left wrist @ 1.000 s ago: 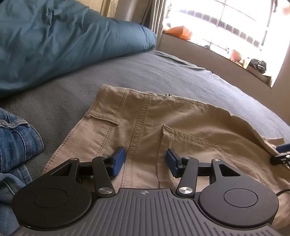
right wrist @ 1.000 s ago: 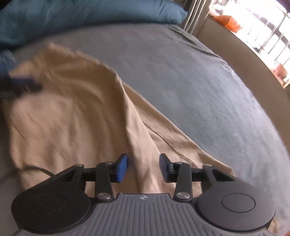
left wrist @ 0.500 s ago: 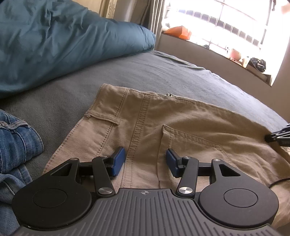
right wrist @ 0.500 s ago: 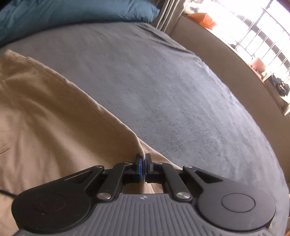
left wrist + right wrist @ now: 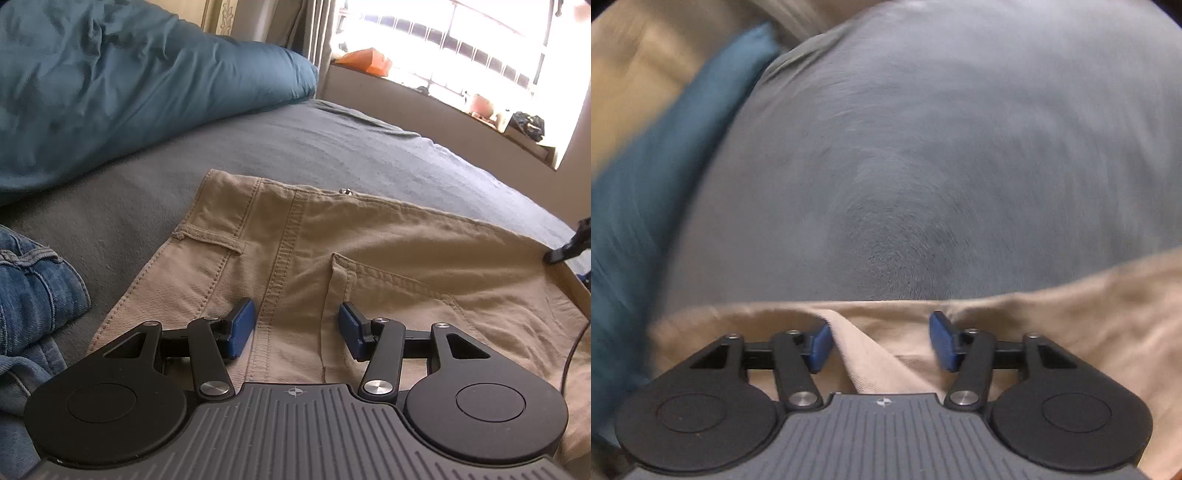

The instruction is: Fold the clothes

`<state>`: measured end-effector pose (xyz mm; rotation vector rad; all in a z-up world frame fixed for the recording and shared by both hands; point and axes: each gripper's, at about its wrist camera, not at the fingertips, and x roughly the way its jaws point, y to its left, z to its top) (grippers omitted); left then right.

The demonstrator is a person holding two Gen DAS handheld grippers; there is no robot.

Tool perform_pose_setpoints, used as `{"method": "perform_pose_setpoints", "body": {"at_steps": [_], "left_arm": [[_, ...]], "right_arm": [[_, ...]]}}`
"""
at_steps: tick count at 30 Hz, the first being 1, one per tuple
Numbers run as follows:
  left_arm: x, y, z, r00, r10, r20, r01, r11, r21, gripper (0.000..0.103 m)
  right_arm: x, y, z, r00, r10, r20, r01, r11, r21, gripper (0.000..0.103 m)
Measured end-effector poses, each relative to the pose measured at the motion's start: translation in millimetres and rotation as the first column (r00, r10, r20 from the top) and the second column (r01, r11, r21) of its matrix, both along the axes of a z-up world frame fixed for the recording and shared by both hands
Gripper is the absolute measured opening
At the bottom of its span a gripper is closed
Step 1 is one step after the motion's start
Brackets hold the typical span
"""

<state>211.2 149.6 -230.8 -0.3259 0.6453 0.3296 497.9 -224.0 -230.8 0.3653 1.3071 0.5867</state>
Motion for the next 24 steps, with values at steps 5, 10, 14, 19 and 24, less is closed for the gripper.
{"method": "perform_pose_setpoints", "body": {"at_steps": [5, 10, 14, 19, 24], "left_arm": [[4, -8, 2, 1.000, 0.014, -0.025, -0.013, 0.999, 0.036, 0.051], [-1, -11, 12, 0.998, 0.043, -0.050, -0.041, 0.999, 0.033, 0.051], [-16, -17, 31, 0.999, 0.050, 0.011, -0.050, 0.999, 0.017, 0.051], [-1, -47, 51, 0.997, -0.062, 0.041, 0.060, 0.997, 0.049, 0.051], [53, -72, 48, 0.989, -0.141, -0.037, 0.141, 0.990, -0.006, 0.051]], "right_arm": [[2, -42, 16, 0.980, -0.196, 0.021, 0.196, 0.980, 0.027, 0.073], [-26, -116, 40, 0.926, -0.353, 0.131, 0.354, 0.935, 0.020, 0.075], [-48, -176, 59, 0.857, -0.468, 0.217, 0.474, 0.880, 0.028, 0.075], [-89, -276, 56, 0.710, -0.662, 0.239, 0.675, 0.737, 0.037, 0.076], [-136, -368, 8, 0.551, -0.825, 0.126, 0.831, 0.556, 0.000, 0.069]]}}
